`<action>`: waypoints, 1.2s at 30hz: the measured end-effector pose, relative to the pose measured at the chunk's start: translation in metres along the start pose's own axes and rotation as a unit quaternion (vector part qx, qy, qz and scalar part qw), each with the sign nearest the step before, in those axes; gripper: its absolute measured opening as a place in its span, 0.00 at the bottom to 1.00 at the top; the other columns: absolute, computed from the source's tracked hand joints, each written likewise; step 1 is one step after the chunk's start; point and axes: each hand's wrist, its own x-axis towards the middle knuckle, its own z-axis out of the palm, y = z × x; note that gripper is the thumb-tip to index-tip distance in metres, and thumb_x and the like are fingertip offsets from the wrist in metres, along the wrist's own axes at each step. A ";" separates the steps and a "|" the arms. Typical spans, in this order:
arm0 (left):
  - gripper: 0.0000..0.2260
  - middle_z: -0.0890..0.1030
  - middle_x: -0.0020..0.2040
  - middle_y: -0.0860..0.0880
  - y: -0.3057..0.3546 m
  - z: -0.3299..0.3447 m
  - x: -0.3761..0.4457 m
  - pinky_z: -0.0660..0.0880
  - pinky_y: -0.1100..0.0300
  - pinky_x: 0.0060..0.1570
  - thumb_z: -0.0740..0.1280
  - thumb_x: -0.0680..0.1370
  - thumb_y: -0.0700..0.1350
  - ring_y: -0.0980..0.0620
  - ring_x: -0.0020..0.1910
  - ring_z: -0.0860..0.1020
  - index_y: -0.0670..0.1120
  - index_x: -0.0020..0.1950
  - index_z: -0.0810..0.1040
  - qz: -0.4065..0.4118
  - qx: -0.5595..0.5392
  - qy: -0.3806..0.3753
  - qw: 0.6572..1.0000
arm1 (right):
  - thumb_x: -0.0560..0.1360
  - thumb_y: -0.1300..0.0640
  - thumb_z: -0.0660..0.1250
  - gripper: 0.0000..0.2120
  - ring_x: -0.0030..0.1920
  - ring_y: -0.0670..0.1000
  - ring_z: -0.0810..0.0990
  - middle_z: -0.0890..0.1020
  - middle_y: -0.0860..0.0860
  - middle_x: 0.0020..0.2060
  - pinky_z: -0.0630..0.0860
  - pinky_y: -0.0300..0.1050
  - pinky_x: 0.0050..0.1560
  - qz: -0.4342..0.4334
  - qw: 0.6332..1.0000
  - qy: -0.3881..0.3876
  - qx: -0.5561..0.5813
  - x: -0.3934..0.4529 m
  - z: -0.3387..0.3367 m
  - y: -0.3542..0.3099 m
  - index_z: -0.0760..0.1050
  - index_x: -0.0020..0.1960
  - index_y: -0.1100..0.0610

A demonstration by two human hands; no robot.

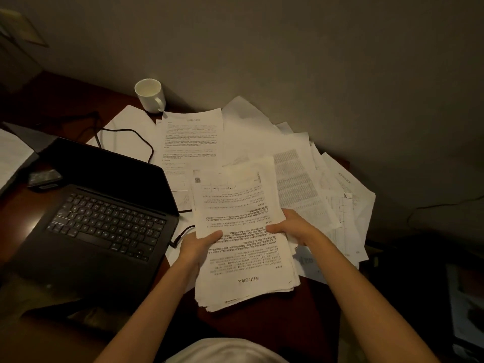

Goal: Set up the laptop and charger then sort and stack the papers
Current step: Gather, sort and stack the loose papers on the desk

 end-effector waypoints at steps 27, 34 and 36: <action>0.30 0.82 0.48 0.41 -0.013 -0.014 -0.093 0.78 0.49 0.49 0.70 0.58 0.59 0.40 0.51 0.80 0.41 0.52 0.80 0.356 0.208 -0.010 0.911 | 0.68 0.74 0.71 0.16 0.42 0.40 0.77 0.77 0.47 0.42 0.76 0.30 0.36 -0.174 0.900 0.334 0.217 -0.166 0.099 0.065 0.74 0.45 0.55; 0.33 0.81 0.52 0.46 0.036 -0.012 -0.111 0.74 0.66 0.56 0.76 0.60 0.50 0.58 0.53 0.80 0.51 0.63 0.70 0.430 0.180 -0.146 0.872 | 0.75 0.73 0.64 0.13 0.60 0.66 0.73 0.75 0.70 0.56 0.73 0.41 0.48 -0.105 0.927 0.303 0.193 -0.171 0.082 0.058 0.72 0.59 0.73; 0.29 0.82 0.52 0.49 0.037 -0.004 -0.112 0.75 0.64 0.57 0.77 0.59 0.48 0.58 0.55 0.79 0.50 0.58 0.74 0.422 0.155 -0.141 0.882 | 0.72 0.69 0.69 0.08 0.55 0.63 0.77 0.78 0.63 0.47 0.73 0.45 0.47 -0.089 0.934 0.285 0.197 -0.170 0.084 0.056 0.76 0.51 0.67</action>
